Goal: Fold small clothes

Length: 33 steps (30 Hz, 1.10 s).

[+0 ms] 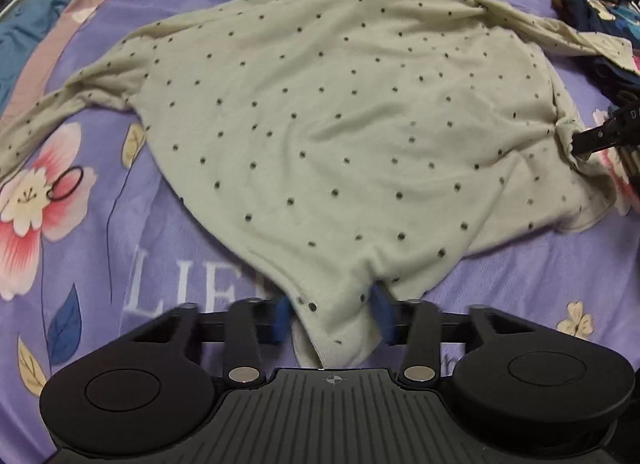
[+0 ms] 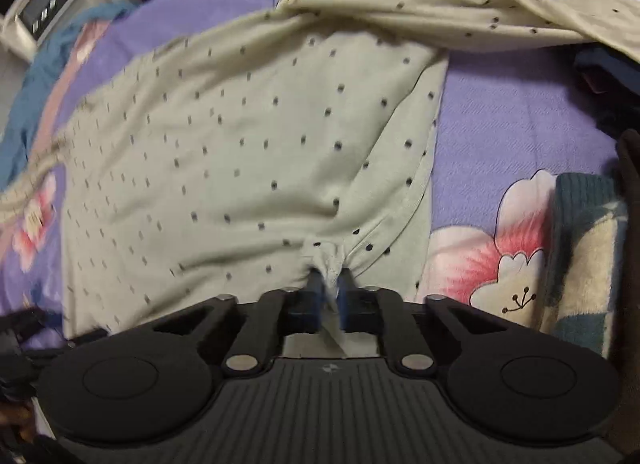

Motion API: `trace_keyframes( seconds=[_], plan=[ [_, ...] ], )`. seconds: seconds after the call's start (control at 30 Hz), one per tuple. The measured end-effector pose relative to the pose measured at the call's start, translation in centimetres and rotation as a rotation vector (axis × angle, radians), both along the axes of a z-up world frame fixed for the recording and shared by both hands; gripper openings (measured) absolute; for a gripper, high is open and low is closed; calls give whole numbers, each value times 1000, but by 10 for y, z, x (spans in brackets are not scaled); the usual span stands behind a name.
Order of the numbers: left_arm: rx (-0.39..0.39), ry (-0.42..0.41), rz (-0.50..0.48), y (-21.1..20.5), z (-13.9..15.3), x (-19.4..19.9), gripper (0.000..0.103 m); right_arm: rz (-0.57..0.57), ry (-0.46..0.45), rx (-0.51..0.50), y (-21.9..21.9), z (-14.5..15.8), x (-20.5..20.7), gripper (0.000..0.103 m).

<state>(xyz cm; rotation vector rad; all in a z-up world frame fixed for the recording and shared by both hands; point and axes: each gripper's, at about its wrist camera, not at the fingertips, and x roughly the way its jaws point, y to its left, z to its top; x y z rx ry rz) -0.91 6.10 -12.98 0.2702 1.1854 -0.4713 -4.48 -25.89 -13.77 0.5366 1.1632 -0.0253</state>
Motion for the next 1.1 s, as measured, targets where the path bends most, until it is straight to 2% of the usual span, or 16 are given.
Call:
trace_keyframes(
  seconds=[0.03,0.13,0.23,0.3,0.37,0.47,0.57,0.63,0.7,0.73,0.8,0.87,0.93,1.0,1.03,1.1],
  plan=[
    [-42,21,20,2,5,7,63,-14,-30,29,-5,9,0,8],
    [-132,5,112,14,35,29,62,-53,-99,107,-22,45,-3,8],
    [-222,-50,180,35,83,50,62,-146,-198,295,-52,84,-15,8],
    [-241,-85,170,47,115,56,62,-227,-237,428,-71,102,-30,8],
    [-227,-100,137,59,140,54,61,-263,-232,470,-82,117,-48,8],
    [-205,-55,141,87,162,39,59,-220,-204,450,-85,135,-85,8],
    [-168,33,191,117,158,24,60,-125,-137,450,-74,133,-114,8],
    [-139,109,227,132,141,20,63,-60,-35,376,-61,120,-131,8],
    [-103,206,253,145,110,17,66,-3,63,242,-47,100,-138,8],
    [-71,246,257,148,93,13,75,33,133,189,-39,85,-138,8],
    [42,313,235,151,58,3,85,11,210,139,-33,59,-143,8],
    [159,316,213,154,37,-8,91,26,247,131,-27,47,-144,8],
    [205,289,253,164,34,-14,101,10,242,100,-26,49,-144,15],
    [163,218,323,178,48,-12,103,5,219,75,-29,57,-139,27],
    [146,172,344,182,57,-9,103,4,192,47,-31,64,-133,38],
    [147,63,352,180,79,3,103,16,128,11,-36,78,-116,41]
  ],
)
